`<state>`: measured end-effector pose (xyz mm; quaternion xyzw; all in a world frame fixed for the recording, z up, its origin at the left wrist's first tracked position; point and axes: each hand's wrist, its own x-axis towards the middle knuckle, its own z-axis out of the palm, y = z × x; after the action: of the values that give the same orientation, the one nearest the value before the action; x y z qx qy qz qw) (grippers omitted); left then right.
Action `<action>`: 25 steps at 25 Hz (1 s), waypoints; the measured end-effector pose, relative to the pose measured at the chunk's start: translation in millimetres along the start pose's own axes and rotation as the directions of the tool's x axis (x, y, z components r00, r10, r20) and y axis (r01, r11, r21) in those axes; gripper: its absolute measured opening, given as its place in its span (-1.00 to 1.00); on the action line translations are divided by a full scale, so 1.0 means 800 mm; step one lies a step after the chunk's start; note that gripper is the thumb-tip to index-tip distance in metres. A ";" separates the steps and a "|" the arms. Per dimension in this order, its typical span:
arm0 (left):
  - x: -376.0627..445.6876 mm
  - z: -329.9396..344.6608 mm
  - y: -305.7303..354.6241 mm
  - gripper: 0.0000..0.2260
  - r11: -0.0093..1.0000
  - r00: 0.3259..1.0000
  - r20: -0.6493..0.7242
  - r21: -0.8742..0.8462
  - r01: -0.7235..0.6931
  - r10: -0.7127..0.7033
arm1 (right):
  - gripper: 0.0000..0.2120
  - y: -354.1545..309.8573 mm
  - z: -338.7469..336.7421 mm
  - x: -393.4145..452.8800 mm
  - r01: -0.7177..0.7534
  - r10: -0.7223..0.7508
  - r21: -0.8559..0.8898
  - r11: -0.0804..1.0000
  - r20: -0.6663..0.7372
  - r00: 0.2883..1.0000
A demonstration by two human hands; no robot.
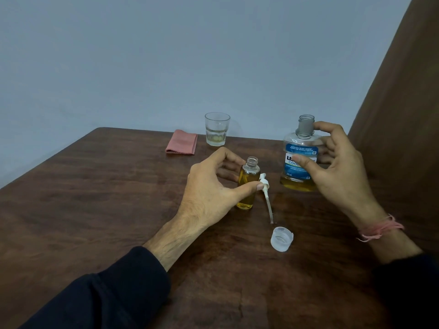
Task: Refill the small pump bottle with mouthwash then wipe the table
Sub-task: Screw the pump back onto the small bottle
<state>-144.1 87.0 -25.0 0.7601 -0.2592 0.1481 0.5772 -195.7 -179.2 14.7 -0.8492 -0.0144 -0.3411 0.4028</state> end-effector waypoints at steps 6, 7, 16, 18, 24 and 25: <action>0.000 0.000 -0.002 -0.58 1.000 0.999 0.038 -0.003 0.020 -0.020 | -0.38 0.015 0.001 0.004 -0.067 0.063 0.129 0.989 0.034 0.997; 0.000 0.000 -0.003 -0.57 0.999 0.999 0.045 -0.010 0.030 -0.030 | -0.38 0.018 0.000 0.006 -0.087 0.081 0.168 0.982 0.045 0.996; 0.001 0.000 -0.002 -0.57 0.998 0.997 0.051 -0.008 0.057 -0.056 | -0.38 0.050 -0.024 0.016 -0.214 0.172 0.410 0.887 0.137 0.975; 0.001 0.001 -0.002 -0.56 0.999 0.998 0.042 0.019 0.045 -0.045 | -0.36 0.056 -0.024 0.015 -0.242 0.190 0.400 0.884 0.166 0.968; 0.000 0.003 -0.004 -0.54 0.998 0.998 0.044 0.024 0.050 -0.051 | -0.34 0.065 -0.026 0.015 -0.267 0.184 0.419 0.868 0.229 0.956; 0.000 0.003 -0.004 -0.55 0.998 0.998 0.044 0.023 0.051 -0.052 | -0.32 0.065 -0.027 0.015 -0.273 0.183 0.424 0.863 0.241 0.953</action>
<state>-142.8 85.4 -28.0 0.7760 -0.2505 0.1191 0.5665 -182.7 -232.4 -3.9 -0.7565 -0.0316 -0.1943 0.6236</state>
